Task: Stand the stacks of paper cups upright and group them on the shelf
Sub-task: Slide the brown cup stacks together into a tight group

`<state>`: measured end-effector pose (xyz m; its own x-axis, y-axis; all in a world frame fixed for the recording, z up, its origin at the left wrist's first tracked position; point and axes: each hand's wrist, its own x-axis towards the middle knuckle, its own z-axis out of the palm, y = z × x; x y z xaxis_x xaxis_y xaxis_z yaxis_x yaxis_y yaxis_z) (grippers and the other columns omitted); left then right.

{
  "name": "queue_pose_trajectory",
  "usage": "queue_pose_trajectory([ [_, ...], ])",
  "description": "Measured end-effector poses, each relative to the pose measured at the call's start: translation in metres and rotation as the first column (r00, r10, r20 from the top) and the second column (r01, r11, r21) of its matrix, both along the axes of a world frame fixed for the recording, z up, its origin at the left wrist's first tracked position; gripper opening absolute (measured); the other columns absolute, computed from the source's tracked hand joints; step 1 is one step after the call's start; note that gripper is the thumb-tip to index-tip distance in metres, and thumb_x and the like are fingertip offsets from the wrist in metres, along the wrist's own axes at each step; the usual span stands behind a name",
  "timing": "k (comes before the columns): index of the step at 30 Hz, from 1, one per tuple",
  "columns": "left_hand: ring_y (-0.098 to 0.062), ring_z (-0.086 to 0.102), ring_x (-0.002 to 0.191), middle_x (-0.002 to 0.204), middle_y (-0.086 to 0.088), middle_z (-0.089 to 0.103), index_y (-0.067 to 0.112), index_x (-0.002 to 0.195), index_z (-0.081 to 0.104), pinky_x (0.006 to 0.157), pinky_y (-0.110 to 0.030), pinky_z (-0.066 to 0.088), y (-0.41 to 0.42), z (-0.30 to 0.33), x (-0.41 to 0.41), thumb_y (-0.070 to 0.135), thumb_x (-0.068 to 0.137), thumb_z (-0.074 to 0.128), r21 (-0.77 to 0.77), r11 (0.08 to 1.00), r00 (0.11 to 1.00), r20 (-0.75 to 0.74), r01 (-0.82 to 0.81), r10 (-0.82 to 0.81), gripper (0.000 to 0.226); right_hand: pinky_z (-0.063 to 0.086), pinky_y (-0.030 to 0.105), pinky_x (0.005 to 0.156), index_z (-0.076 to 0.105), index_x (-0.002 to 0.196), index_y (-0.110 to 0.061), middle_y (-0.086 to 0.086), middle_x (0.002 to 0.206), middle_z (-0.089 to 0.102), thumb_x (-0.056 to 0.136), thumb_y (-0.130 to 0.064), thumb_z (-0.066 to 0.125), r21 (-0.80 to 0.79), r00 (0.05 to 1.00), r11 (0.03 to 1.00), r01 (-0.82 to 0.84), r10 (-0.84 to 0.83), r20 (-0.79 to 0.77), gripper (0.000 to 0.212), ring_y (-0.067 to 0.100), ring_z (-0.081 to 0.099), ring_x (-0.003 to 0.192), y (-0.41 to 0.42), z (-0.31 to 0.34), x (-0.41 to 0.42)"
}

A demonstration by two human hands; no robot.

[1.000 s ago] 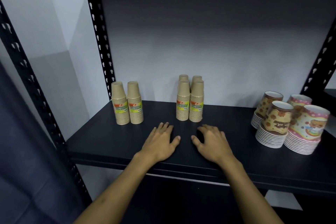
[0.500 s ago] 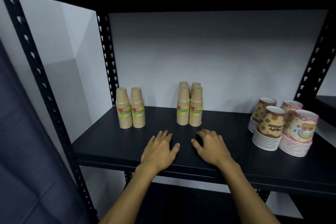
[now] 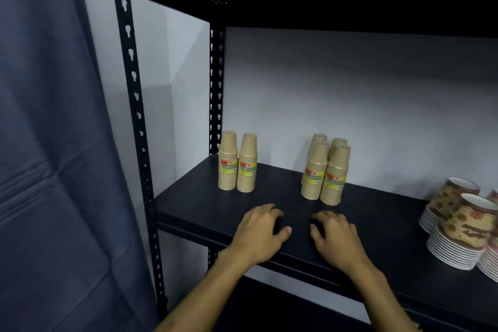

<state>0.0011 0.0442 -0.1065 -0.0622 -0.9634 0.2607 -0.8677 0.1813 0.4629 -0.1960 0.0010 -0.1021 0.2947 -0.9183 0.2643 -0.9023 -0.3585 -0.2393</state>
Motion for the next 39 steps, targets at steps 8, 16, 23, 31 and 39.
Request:
queue_pose_trajectory([
  [8,-0.02,0.046,0.117,0.12,0.0,0.053,0.017,0.117,0.055,0.094,-0.033,0.046,-0.018,0.001,0.083,0.036,0.094,0.062,-0.063,0.951,0.927,-0.252,-0.301,0.277,0.03,0.035,0.043,0.11,0.049,0.138,-0.021,0.001,0.141,0.052,0.097,-0.036,0.055,0.14,0.96,0.958,-0.252,0.23,0.158,0.044,0.022,0.044,0.13,-0.021,0.011,0.087],
  [16,-0.027,0.046,0.136,0.148,-0.009,0.049,0.013,0.15,0.032,0.11,-0.044,0.042,-0.055,0.013,0.133,0.043,0.083,0.078,0.08,0.926,0.84,-0.398,-0.37,0.37,0.087,0.041,0.03,0.101,0.03,0.149,-0.017,0.005,0.148,0.047,0.084,-0.031,0.077,0.154,0.75,0.951,-0.268,0.105,0.653,0.082,0.02,0.049,0.132,-0.057,0.017,0.153],
  [23,-0.023,0.056,0.129,0.136,0.005,0.063,0.03,0.144,0.042,0.113,-0.056,0.033,-0.082,0.009,0.14,0.061,0.078,0.073,0.045,0.927,0.856,-0.368,-0.373,0.363,0.079,0.043,0.026,0.091,0.044,0.138,-0.016,0.004,0.13,0.061,0.089,-0.023,0.072,0.073,0.739,0.952,-0.298,0.182,0.649,0.058,0.017,0.058,0.118,-0.08,0.008,0.161],
  [31,-0.019,0.059,0.126,0.133,0.006,0.066,0.032,0.138,0.053,0.112,-0.051,0.037,-0.075,0.011,0.14,0.065,0.079,0.069,0.021,0.941,0.886,-0.331,-0.338,0.325,0.069,0.049,0.041,0.099,0.048,0.133,-0.017,0.006,0.126,0.064,0.089,-0.026,0.072,0.055,0.76,0.958,-0.281,0.187,0.622,0.051,0.024,0.058,0.118,-0.085,0.003,0.161],
  [39,-0.016,0.055,0.13,0.137,0.005,0.063,0.03,0.138,0.046,0.11,-0.049,0.041,-0.054,0.009,0.138,0.065,0.075,0.07,0.108,0.969,0.888,-0.386,-0.224,0.249,0.076,0.047,0.03,0.085,0.048,0.129,-0.013,0.008,0.121,0.064,0.089,-0.022,0.073,0.058,0.759,0.956,-0.289,0.192,0.623,0.048,0.024,0.061,0.109,-0.066,0.005,0.152],
])
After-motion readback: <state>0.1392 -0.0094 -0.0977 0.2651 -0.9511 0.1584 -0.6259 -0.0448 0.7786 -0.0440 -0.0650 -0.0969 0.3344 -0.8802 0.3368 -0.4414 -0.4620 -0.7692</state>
